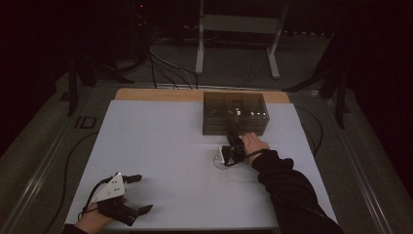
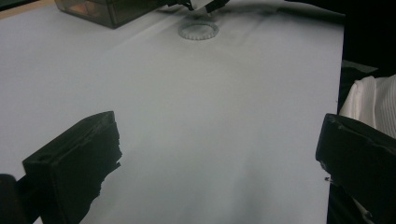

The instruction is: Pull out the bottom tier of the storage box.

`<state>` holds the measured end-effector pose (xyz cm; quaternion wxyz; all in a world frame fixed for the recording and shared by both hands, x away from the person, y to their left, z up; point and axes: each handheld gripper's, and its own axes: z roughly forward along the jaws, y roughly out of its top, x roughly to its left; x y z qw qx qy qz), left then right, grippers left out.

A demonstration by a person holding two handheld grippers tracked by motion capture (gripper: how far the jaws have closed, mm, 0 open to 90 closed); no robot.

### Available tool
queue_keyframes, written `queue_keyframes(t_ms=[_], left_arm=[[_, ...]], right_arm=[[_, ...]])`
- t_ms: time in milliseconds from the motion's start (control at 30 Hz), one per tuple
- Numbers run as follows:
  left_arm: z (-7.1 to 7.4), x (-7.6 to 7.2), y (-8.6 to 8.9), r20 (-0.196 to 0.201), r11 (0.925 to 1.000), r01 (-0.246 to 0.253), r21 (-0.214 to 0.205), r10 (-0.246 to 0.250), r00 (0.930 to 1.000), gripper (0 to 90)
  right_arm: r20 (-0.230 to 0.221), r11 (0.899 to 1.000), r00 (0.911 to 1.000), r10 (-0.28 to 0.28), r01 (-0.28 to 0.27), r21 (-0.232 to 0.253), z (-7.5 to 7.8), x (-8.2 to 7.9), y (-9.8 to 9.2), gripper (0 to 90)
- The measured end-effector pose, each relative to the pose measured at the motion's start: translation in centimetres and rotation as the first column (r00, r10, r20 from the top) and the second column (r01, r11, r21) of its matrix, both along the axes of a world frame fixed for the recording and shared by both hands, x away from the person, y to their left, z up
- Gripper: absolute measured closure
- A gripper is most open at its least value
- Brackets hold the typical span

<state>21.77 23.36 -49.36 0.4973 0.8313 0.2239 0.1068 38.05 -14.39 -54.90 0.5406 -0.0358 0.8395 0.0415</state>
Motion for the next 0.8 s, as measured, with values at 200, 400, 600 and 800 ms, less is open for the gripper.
queue_keyframes(t_ms=[200,400,600,800], left_arm=[[0.0,0.0,0.0,-0.001,1.0,-0.001,0.0,0.001,1.0,0.1],[0.0,0.0,0.0,-0.003,1.0,0.0,0.003,0.0,1.0,0.1],[0.0,0.0,-0.1,-0.002,1.0,-0.002,0.001,0.002,1.0,0.1],[0.0,0.0,0.0,-0.003,1.0,-0.001,0.0,0.001,1.0,0.1]], right_arm=[[-0.002,1.0,1.0,0.005,-0.005,0.0,0.1,-0.5,-0.3,80.0],[0.002,0.999,0.9998,0.021,-0.021,0.029,0.8,-1.2,-0.3,90.0],[-0.003,1.0,0.9997,0.026,-0.026,0.001,0.5,-0.9,-0.1,77.8],[0.049,0.997,0.9986,0.019,-0.015,-0.071,-0.7,-0.1,0.1,77.2]])
